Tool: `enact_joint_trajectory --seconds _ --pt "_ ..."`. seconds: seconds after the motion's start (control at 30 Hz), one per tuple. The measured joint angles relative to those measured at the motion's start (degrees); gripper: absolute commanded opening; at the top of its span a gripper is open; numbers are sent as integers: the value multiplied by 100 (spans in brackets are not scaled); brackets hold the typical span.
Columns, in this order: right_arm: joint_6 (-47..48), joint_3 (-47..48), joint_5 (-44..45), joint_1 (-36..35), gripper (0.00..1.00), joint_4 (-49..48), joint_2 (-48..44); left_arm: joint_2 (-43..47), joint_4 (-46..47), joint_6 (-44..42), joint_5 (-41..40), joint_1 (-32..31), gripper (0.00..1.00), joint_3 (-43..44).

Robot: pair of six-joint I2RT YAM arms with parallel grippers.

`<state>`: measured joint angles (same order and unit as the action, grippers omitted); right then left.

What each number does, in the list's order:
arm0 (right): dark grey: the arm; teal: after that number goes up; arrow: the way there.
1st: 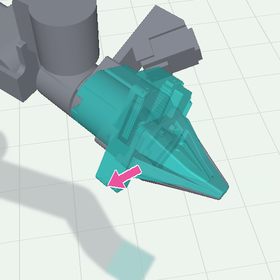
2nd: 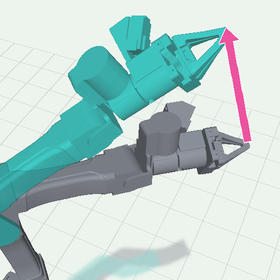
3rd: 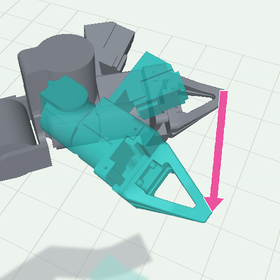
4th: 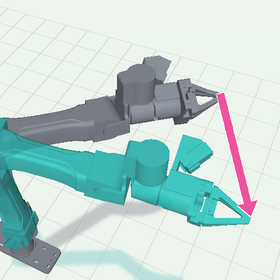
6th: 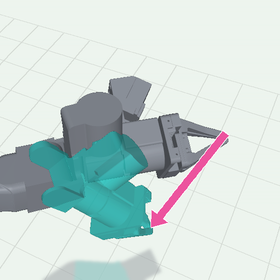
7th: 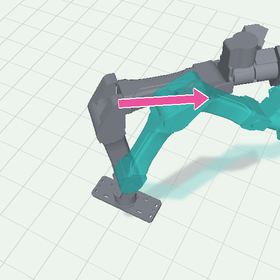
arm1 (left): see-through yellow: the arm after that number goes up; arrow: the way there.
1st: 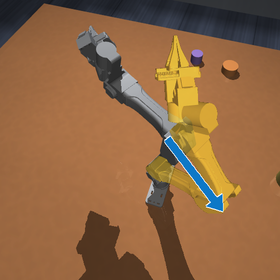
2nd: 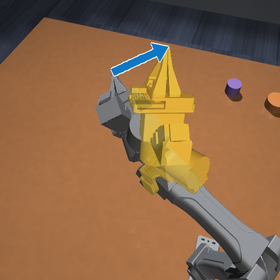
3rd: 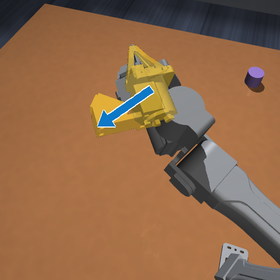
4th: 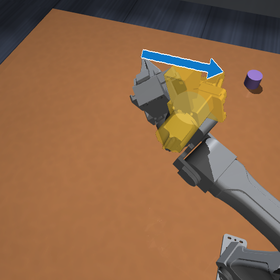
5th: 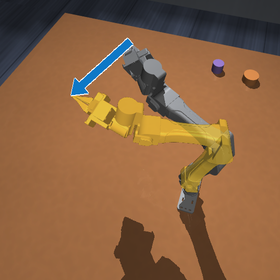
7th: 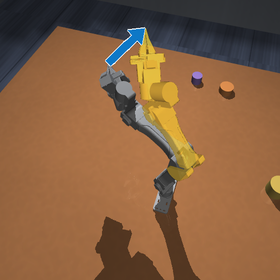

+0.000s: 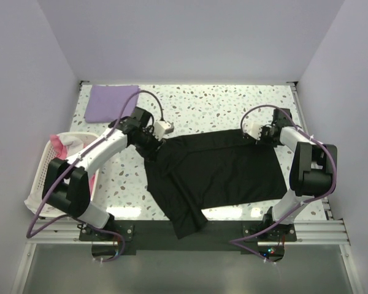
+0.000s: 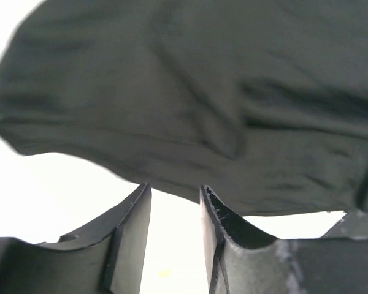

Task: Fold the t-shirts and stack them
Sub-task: Fold the tshirt

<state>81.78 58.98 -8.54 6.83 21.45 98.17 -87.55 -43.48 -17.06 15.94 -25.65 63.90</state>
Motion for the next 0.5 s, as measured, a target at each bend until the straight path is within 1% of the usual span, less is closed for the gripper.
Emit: enact_joint_trajectory --seconds 0.13,0.2,0.27,0.37,0.5 --pt "33 -48 0 0 0 24 0 -181 87 7 17 772 45 476" --pt "33 -48 0 -2 0 24 0 -363 214 20 -20 1008 45 756" --pt "33 -48 0 0 0 28 0 -573 319 63 -35 1102 46 994" --pt "31 -48 4 -2 0 28 0 -962 511 149 -116 1102 50 1220" --pt "35 -48 35 0 0 35 0 -1572 623 170 -212 1102 52 1462"
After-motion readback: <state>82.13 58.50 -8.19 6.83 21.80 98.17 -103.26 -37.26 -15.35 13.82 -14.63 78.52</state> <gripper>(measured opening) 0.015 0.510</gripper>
